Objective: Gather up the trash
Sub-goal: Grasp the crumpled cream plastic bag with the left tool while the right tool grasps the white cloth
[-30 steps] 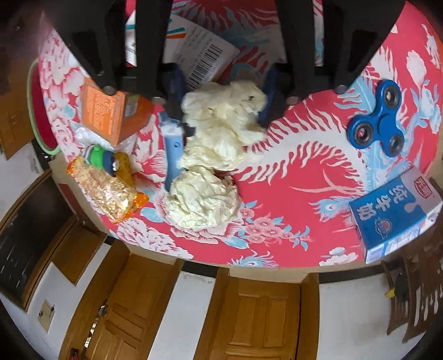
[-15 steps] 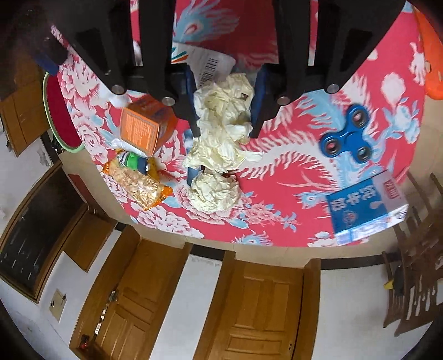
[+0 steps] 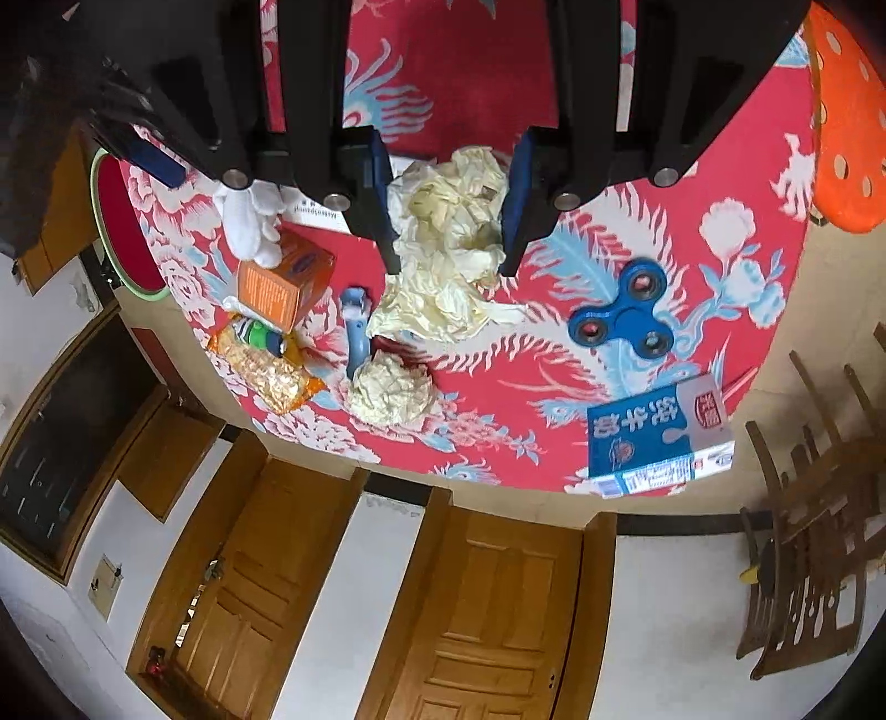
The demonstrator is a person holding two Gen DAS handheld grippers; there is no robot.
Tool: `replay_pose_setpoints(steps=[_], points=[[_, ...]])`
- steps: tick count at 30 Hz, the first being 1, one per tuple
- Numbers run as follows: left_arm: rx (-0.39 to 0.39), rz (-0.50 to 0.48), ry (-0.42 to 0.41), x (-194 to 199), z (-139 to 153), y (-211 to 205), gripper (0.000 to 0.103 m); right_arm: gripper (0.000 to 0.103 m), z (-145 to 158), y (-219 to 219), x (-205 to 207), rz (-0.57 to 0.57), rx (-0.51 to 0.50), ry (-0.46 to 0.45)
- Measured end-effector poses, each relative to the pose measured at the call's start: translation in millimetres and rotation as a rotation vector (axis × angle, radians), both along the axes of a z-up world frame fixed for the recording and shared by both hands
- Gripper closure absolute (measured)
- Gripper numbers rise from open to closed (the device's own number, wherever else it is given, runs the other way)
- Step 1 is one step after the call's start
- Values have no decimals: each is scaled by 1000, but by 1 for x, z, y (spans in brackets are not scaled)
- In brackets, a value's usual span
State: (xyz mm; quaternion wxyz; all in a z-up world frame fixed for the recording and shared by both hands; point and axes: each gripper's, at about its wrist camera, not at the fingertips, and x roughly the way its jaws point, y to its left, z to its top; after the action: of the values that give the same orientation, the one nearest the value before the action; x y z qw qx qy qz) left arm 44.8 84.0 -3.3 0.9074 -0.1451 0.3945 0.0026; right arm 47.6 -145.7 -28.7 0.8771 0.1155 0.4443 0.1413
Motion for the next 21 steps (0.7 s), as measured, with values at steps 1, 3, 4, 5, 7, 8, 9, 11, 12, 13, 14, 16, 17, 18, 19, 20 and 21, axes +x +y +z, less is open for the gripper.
replay_pose_setpoints(steps=[1,3,4,5,7,8,9,11,12,13,14,16,17,18,19,20,21], points=[[-3,-2,4,-1,-1,1,69,12,-2,2,2,1,1,9],[-4,-4,6,-3,-3,1,69,19,-6,6,5,6,1,30],[-4,-5,7,-4,-3,1,69,23,-8,8,7,11,2,36],[-4,-7,9,-4,-4,1,69,25,-10,11,7,17,5,39],[-5,-11,13,-5,-5,1,69,34,-10,15,7,22,-11,21],[-5,-12,14,-5,-6,0,69,38,-11,17,7,32,-4,22],[-6,-15,14,-6,-6,0,69,44,-11,17,7,35,-5,20],[-9,-21,12,-7,-7,-2,69,57,-12,19,6,42,-12,20],[-8,-24,11,-8,-6,-3,69,61,-12,20,5,46,-18,19],[-7,-28,10,-9,-6,-5,69,66,-12,20,4,47,-20,15],[-6,-32,7,-10,-5,-7,69,68,-11,19,3,49,-21,12],[-7,-37,5,-11,-4,-10,69,69,-10,16,1,43,-13,11],[-9,-43,3,-12,-3,-13,69,70,-9,14,0,39,-9,9],[-9,-47,1,-13,-2,-15,69,70,-6,10,-3,30,-7,1],[-7,-51,-1,-13,-1,-17,69,70,-4,7,-4,23,-7,-6],[-5,-57,-3,-14,0,-20,69,70,-2,3,-6,15,-6,-11],[-3,-64,-7,-15,2,-23,69,70,1,-2,-8,5,-2,-15]])
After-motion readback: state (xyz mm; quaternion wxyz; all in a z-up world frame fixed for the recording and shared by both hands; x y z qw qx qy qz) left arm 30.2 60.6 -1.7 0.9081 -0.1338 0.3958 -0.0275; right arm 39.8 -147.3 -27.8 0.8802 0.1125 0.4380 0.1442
